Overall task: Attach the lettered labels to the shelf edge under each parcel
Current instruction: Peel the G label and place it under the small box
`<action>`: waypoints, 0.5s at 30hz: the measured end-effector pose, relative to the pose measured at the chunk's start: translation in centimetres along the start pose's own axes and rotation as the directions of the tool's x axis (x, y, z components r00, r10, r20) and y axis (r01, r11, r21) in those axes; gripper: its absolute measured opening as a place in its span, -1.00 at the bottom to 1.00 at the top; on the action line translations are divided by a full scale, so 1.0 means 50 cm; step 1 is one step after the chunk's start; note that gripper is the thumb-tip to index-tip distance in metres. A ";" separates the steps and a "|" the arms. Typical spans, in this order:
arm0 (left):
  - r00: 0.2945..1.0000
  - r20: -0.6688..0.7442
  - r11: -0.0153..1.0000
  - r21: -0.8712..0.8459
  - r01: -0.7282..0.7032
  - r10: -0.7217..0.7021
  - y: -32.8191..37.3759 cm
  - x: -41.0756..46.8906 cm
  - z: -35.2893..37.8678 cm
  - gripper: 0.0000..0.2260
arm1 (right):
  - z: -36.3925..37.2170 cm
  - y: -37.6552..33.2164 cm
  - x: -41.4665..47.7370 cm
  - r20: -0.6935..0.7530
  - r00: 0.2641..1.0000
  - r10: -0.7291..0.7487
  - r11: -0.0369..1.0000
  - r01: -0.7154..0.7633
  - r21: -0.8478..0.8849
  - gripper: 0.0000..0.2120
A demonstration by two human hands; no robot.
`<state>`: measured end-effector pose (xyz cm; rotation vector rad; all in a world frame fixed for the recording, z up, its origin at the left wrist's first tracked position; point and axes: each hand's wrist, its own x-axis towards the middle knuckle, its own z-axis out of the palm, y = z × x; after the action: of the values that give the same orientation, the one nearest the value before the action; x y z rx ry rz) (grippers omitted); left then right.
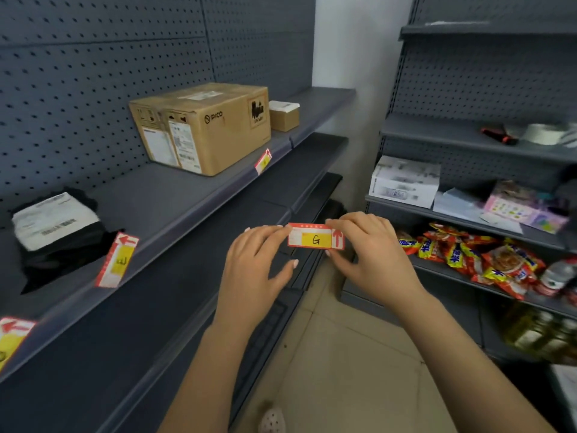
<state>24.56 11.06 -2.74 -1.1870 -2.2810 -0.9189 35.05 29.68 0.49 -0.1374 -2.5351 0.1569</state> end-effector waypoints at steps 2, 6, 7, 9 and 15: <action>1.000 -0.007 1.000 -0.006 0.003 -0.003 -0.030 0.059 0.045 -0.55 | 0.034 0.043 0.052 0.002 1.000 0.013 1.000 -0.013 -0.007 -0.59; 1.000 -0.030 0.999 -0.050 -0.002 0.000 -0.097 0.204 0.124 -0.51 | 0.097 0.130 0.180 -0.010 1.000 0.008 0.999 -0.008 -0.054 -0.58; 1.000 -0.027 0.998 -0.060 0.000 -0.001 -0.113 0.246 0.140 -0.51 | 0.108 0.152 0.217 -0.012 1.000 0.006 0.998 -0.007 -0.065 -0.58; 1.000 -0.017 0.998 -0.062 -0.002 0.001 -0.145 0.325 0.170 -0.50 | 0.128 0.195 0.289 -0.019 1.000 0.001 0.996 -0.002 -0.084 -0.58; 1.000 0.024 0.999 -0.035 -0.006 0.007 -0.232 0.515 0.261 -0.49 | 0.203 0.324 0.457 -0.062 0.998 -0.002 0.998 -0.002 -0.066 -0.60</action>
<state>-0.07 29.93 -0.29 -1.2262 -2.2872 -0.9501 11.56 47.88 2.53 -0.1655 -2.4797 0.0684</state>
